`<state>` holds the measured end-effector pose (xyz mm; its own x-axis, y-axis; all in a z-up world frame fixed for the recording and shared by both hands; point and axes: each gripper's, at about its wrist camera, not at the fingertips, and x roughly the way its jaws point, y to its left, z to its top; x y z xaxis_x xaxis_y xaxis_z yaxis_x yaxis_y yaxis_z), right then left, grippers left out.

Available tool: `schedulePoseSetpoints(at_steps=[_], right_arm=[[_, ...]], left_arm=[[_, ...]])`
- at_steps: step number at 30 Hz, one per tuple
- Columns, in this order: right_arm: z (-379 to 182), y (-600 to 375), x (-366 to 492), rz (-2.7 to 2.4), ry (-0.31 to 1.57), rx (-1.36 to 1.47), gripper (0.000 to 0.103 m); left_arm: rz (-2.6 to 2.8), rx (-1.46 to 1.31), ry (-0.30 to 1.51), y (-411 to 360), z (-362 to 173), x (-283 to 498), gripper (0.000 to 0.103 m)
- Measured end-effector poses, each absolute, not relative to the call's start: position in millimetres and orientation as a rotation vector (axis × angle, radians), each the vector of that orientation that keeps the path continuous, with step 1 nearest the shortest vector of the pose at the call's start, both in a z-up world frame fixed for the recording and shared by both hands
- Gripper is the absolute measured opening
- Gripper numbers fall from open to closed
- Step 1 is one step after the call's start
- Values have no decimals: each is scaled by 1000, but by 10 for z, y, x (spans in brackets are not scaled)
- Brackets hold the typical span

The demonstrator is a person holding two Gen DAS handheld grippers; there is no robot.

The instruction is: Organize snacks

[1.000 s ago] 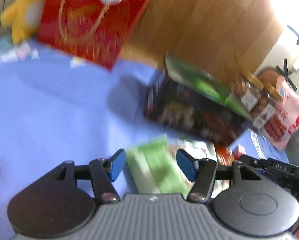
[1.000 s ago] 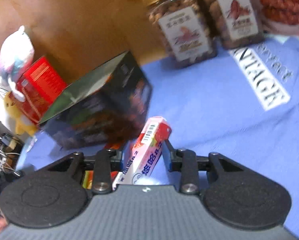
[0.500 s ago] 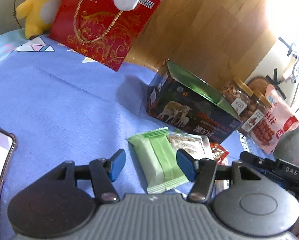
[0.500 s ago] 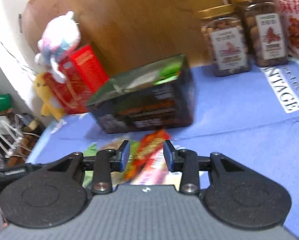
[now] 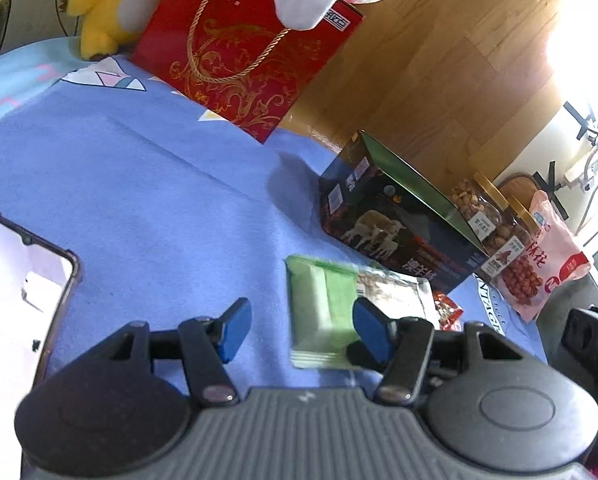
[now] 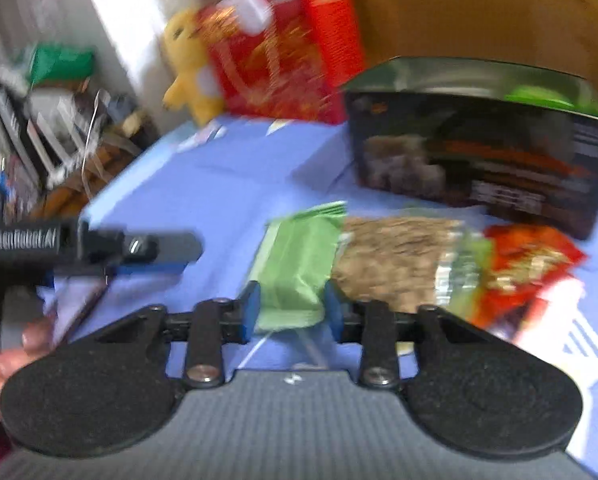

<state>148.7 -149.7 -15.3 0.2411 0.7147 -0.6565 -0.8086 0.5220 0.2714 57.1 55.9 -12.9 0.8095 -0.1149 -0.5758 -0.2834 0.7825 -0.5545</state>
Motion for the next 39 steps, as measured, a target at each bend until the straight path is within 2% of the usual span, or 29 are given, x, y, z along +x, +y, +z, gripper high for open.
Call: schedulePoseSetpoints(at_steps=[6, 11, 12, 13, 14, 17, 18, 19, 22, 26, 32, 35, 39], right_arm=[[-51, -1311, 1100, 1065, 613, -379, 10], [-58, -1371, 1261, 1103, 707, -325, 18], [-73, -1382, 1262, 1113, 720, -321, 33], [-85, -1396, 1264, 1110, 714, -324, 42], [-93, -1411, 1229, 1104, 696, -339, 46], [-156, -1379, 1191, 1109, 679, -405, 46], [-194, -1352, 1184, 1119, 674, -417, 41], [-209, -1361, 1166, 1130, 656, -418, 25], [-182, -1338, 1099, 1108, 635, -421, 13], [-42, -1519, 1066, 1090, 583, -350, 12], [421, -1800, 1145, 987, 353, -303, 12], [618, -1847, 1426, 924, 307, -284, 12], [646, -1781, 1845, 812, 275, -297, 23]], left_arm=[[124, -710, 612, 680, -140, 525, 58], [80, -699, 620, 627, -142, 611, 58], [67, -691, 630, 597, -155, 655, 58], [59, -678, 640, 568, -167, 705, 58], [56, -665, 649, 529, -173, 749, 59], [36, -637, 683, 433, -232, 882, 57], [36, -629, 694, 388, -276, 914, 55], [53, -592, 682, 328, -268, 906, 54], [57, -558, 686, 252, -217, 874, 51], [5, -576, 615, 233, 65, 807, 48], [-84, -447, 492, -64, 735, 1248, 49], [-84, -399, 449, -159, 894, 1631, 60], [60, -382, 444, -129, 855, 1837, 57]])
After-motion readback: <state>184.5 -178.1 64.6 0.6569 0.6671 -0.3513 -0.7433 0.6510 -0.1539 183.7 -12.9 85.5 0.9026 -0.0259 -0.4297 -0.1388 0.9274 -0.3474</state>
